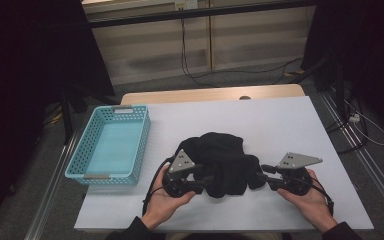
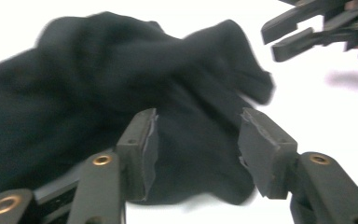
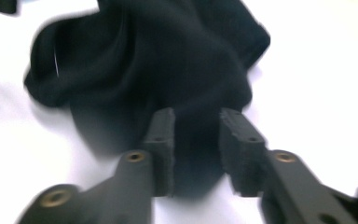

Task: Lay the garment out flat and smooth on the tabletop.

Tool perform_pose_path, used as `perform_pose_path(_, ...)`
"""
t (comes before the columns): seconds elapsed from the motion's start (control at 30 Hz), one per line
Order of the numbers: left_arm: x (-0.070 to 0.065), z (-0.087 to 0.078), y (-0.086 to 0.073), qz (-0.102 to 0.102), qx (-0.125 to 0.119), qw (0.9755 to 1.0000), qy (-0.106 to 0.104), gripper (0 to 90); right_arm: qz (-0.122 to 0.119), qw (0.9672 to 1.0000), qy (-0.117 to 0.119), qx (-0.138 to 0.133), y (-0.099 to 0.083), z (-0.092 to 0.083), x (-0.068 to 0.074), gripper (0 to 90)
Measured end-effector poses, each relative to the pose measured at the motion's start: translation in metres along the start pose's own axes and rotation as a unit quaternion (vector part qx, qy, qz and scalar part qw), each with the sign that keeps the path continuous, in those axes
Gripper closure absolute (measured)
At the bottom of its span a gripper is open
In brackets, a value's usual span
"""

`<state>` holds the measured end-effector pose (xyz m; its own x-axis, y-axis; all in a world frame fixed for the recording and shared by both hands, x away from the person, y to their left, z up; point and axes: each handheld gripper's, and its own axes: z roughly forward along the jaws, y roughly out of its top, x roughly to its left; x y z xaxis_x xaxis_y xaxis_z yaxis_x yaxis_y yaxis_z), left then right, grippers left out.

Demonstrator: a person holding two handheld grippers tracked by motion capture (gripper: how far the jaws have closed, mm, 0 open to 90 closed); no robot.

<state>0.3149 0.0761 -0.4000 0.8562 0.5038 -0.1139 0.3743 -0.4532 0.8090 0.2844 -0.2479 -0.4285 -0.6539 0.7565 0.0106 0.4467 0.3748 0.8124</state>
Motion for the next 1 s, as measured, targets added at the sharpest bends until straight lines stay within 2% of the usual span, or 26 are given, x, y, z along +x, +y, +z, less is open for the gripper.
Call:
perform_pose_path(0.07, -0.010, 0.005, -0.004, 0.010, 0.012, 0.9997, -0.020, 49.0, -0.002, 0.9999, 0.000, 0.011, -0.007, -0.003, 0.002, 70.2)
perform_pose_path(0.17, -0.019, 0.017, -0.009, 0.028, 0.040, 0.9982, -0.035, 51.3, -0.006, 0.9998, 0.003, 0.019, -0.012, -0.002, 0.004, 70.8)
perform_pose_path(0.23, -0.020, 0.025, -0.012, 0.039, 0.050, 0.9976, -0.029, 51.8, -0.010, 0.9997, 0.006, 0.024, -0.012, 0.002, 0.004, 70.5)
perform_pose_path(0.3, -0.016, 0.031, -0.014, 0.035, 0.063, 0.9970, -0.028, 51.1, -0.005, 0.9996, 0.013, 0.025, -0.012, 0.007, 0.003, 67.7)
perform_pose_path(0.4, -0.014, 0.036, -0.019, 0.043, 0.078, 0.9958, -0.022, 50.1, -0.006, 0.9992, 0.016, 0.037, -0.012, 0.015, 0.002, 63.3)
perform_pose_path(0.47, -0.012, 0.039, -0.022, 0.052, 0.095, 0.9939, -0.020, 49.9, -0.006, 0.9987, 0.016, 0.049, -0.013, 0.019, 0.002, 60.7)
perform_pose_path(0.5, -0.012, 0.041, -0.024, 0.051, 0.095, 0.9940, -0.019, 49.6, -0.007, 0.9984, 0.018, 0.053, -0.014, 0.021, 0.002, 59.9)
perform_pose_path(0.53, -0.011, 0.042, -0.025, 0.058, 0.104, 0.9927, -0.019, 49.7, -0.007, 0.9981, 0.017, 0.058, -0.015, 0.023, 0.002, 58.7)
perform_pose_path(0.6, -0.014, 0.043, -0.027, 0.066, 0.101, 0.9926, -0.015, 49.8, -0.004, 0.9978, 0.018, 0.064, -0.016, 0.025, 0.002, 57.8)
perform_pose_path(0.63, -0.014, 0.042, -0.027, 0.071, 0.105, 0.9917, -0.020, 49.8, -0.004, 0.9977, 0.019, 0.064, -0.016, 0.025, 0.002, 57.8)
perform_pose_path(0.67, -0.015, 0.042, -0.027, 0.072, 0.104, 0.9918, -0.020, 50.1, -0.003, 0.9977, 0.021, 0.064, -0.016, 0.025, 0.002, 58.3)
perform_pose_path(0.73, -0.016, 0.040, -0.027, 0.077, 0.101, 0.9917, -0.022, 54.3, 0.000, 0.9974, 0.029, 0.065, -0.017, 0.024, 0.001, 59.9)
perform_pose_path(0.77, -0.016, 0.038, -0.027, 0.073, 0.095, 0.9925, -0.022, 57.3, -0.002, 0.9973, 0.031, 0.066, -0.017, 0.023, 0.002, 60.8)
perform_pose_path(0.8, -0.017, 0.037, -0.026, 0.067, 0.088, 0.9934, -0.028, 60.4, -0.004, 0.9972, 0.031, 0.067, -0.017, 0.023, 0.002, 62.1)
perform_pose_path(0.87, -0.016, 0.034, -0.024, 0.071, 0.091, 0.9925, -0.040, 64.0, -0.006, 0.9969, 0.035, 0.070, -0.017, 0.021, 0.003, 66.8)
perform_pose_path(0.97, -0.021, 0.035, -0.021, 0.081, 0.082, 0.9925, -0.039, 65.3, 0.009, 0.9957, 0.058, 0.072, -0.017, 0.020, 0.003, 75.1)
perform_pose_path(1.0, -0.022, 0.036, -0.021, 0.082, 0.082, 0.9925, -0.040, 65.3, 0.003, 0.9956, 0.058, 0.074, -0.017, 0.021, 0.005, 76.9)
